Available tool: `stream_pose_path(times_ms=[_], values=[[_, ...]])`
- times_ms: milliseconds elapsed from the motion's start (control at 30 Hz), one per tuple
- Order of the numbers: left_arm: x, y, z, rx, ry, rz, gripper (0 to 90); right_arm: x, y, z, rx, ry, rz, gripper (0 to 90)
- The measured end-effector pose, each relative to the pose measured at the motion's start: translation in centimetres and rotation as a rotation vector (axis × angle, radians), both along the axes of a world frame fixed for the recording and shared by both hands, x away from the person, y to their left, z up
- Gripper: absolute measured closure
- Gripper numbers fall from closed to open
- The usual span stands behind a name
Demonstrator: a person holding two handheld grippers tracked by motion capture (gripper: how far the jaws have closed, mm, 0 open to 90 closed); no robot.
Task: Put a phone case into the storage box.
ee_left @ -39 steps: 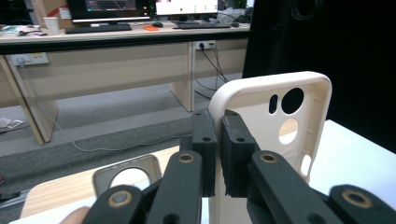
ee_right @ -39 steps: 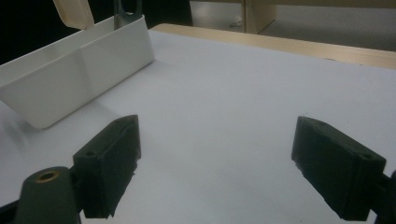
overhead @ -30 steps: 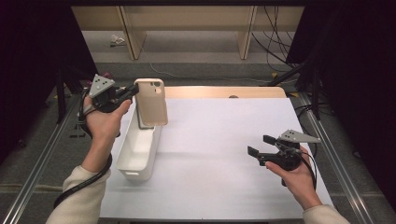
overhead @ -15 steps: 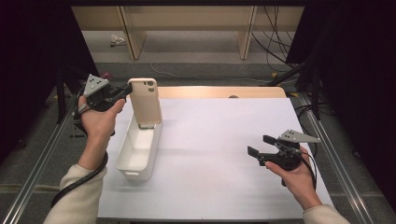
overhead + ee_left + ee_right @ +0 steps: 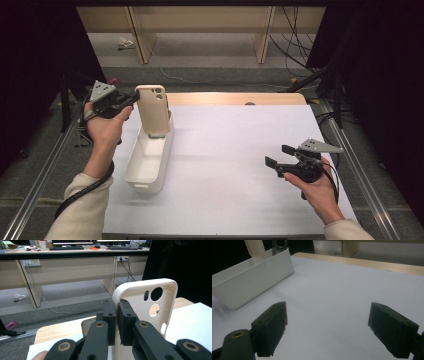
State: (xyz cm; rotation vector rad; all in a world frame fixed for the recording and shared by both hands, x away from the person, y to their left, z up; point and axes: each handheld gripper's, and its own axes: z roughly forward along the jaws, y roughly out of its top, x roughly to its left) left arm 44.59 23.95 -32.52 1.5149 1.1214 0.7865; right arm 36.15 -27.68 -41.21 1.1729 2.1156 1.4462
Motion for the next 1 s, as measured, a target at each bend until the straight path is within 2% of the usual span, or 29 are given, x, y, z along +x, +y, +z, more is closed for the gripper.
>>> stream_pose_path(times_ms=[100,233,300,400,567,1000], values=[[0.4,0.3,-0.6,-0.002,0.002,0.001,84.9,0.0,0.0,0.0,0.000,0.000,0.000,16.7],[1.0,0.9,-1.1,-0.028,0.006,0.010,85.0,0.0,0.1,0.0,-0.002,0.003,0.000,16.7],[1.1,1.0,-1.0,-0.009,0.007,0.016,85.0,0.0,0.0,0.0,-0.002,0.003,-0.001,16.7],[1.3,1.2,-0.9,-0.022,0.007,0.020,85.1,0.0,0.0,0.0,-0.001,0.004,-0.003,16.7],[1.6,1.1,-1.0,-0.007,0.013,0.021,85.1,0.0,0.0,0.0,-0.003,0.003,0.001,16.7],[2.6,1.2,-2.9,0.006,0.051,0.027,85.1,0.0,0.0,0.0,-0.004,0.002,0.002,16.6]])
